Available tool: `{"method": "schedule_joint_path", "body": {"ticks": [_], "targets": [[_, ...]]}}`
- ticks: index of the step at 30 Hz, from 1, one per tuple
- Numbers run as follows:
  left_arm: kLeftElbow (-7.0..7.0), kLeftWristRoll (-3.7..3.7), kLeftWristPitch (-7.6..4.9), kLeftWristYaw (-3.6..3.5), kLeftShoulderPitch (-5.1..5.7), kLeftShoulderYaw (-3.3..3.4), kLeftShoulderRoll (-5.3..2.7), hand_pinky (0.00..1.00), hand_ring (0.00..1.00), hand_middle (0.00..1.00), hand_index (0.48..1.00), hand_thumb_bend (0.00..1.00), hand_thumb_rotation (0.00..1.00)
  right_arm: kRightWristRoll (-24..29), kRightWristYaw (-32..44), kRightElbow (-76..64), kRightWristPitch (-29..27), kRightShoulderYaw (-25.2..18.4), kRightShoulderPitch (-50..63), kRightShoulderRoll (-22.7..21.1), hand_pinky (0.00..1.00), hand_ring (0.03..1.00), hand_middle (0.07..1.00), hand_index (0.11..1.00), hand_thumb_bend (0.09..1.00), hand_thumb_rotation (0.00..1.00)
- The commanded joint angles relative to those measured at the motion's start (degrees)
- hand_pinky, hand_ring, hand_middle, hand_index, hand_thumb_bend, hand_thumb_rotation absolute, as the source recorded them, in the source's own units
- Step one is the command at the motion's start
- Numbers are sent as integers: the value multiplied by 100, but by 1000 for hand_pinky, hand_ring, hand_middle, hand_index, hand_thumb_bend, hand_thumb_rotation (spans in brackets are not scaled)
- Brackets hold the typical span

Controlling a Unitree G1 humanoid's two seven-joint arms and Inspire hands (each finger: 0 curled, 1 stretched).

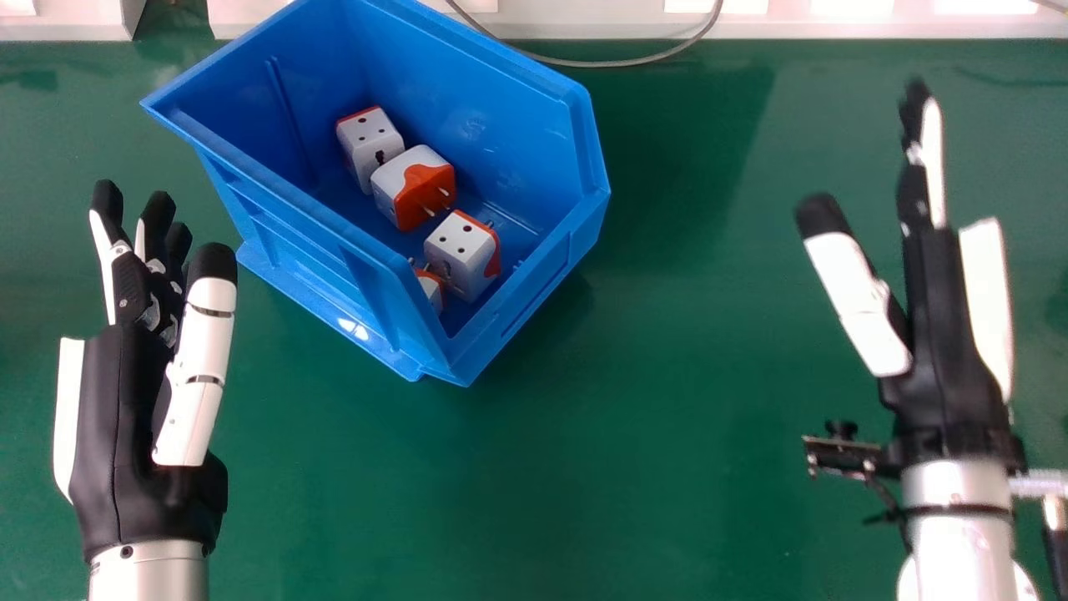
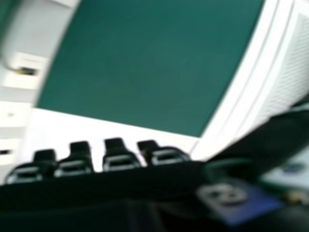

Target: Pick all objects and put in blue box

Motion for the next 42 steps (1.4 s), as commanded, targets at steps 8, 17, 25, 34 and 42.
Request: {"method": "schedule_joint_path", "body": {"ticks": [8, 17, 25, 34, 42], "targets": [[173, 5, -229, -41, -44, 116, 43, 1000, 1000, 1000, 1000, 430, 637, 893, 702, -46, 282, -312, 136, 96, 1000, 1000, 1000, 1000, 469, 1000], [472, -152, -585, -262, 79, 222, 90, 1000, 1000, 1000, 999, 481, 661, 1232, 1038, -278, 250, -410, 414, 181, 1000, 1000, 1000, 1000, 509, 1000], [925, -143, -890, -304, -144, 285, 68, 1000, 1000, 993, 990, 509, 663, 1298, 1079, -302, 150, -495, 392, 287, 1000, 1000, 1000, 1000, 549, 1000], [1227, -227, -853, -409, -454, 325, 204, 1000, 1000, 989, 982, 558, 664, 1253, 1000, -194, 24, -513, 272, 385, 1000, 1000, 1000, 1000, 528, 1000], [1139, -118, -734, -356, -418, 323, 266, 1000, 1000, 990, 982, 544, 663, 1177, 914, 10, -110, -551, 234, 473, 1000, 1000, 1000, 1000, 579, 1000]]}}
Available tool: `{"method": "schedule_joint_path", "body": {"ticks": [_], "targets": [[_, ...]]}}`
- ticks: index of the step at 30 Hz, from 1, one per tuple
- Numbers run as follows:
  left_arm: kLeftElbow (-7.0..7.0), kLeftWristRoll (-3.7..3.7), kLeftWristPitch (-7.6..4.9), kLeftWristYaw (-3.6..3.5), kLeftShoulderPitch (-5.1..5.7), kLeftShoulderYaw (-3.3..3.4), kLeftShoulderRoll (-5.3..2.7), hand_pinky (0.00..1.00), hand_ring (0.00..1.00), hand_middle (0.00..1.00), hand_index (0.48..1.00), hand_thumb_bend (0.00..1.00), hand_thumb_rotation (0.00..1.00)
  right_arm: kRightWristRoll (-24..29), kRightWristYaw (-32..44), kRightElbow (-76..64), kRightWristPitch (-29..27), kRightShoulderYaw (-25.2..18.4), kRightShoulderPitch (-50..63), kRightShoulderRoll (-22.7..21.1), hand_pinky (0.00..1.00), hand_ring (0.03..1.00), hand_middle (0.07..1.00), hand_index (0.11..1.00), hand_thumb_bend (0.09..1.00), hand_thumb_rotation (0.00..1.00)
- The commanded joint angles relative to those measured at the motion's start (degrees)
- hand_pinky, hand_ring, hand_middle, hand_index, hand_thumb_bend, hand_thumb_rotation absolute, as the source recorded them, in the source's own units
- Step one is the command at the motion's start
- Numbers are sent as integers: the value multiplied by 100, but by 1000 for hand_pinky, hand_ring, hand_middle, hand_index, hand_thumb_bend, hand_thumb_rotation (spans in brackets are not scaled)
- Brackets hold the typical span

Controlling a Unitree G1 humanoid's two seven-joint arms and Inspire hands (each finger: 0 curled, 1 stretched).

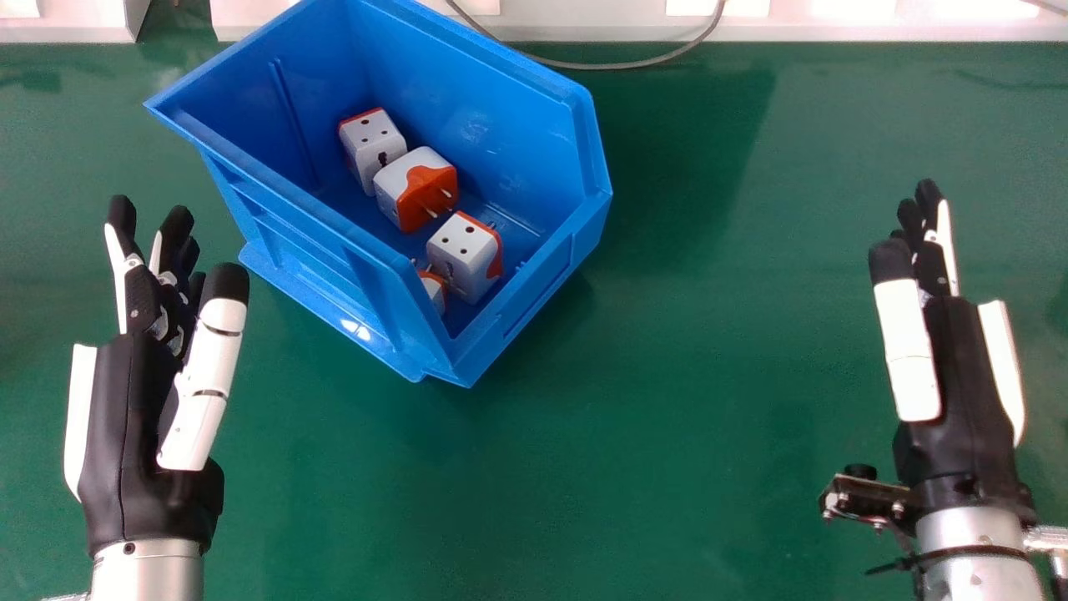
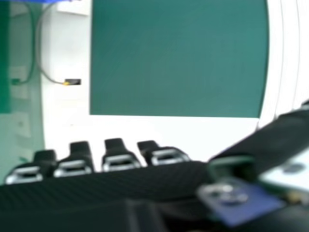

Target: Pick all objects and put in blue box

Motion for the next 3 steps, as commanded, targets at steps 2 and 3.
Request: {"method": "schedule_joint_path", "body": {"ticks": [2, 3], "targets": [[-123, -77, -4, -10, 31, 45, 46, 1000, 1000, 994, 987, 530, 659, 57, -56, 0, -235, -87, -108, 50, 1000, 1000, 1000, 1000, 584, 1000], [-100, -70, -23, -32, 35, 46, 64, 1000, 1000, 995, 991, 528, 661, 59, -53, 30, -256, -94, -122, 52, 1000, 1000, 1000, 1000, 586, 1000]]}}
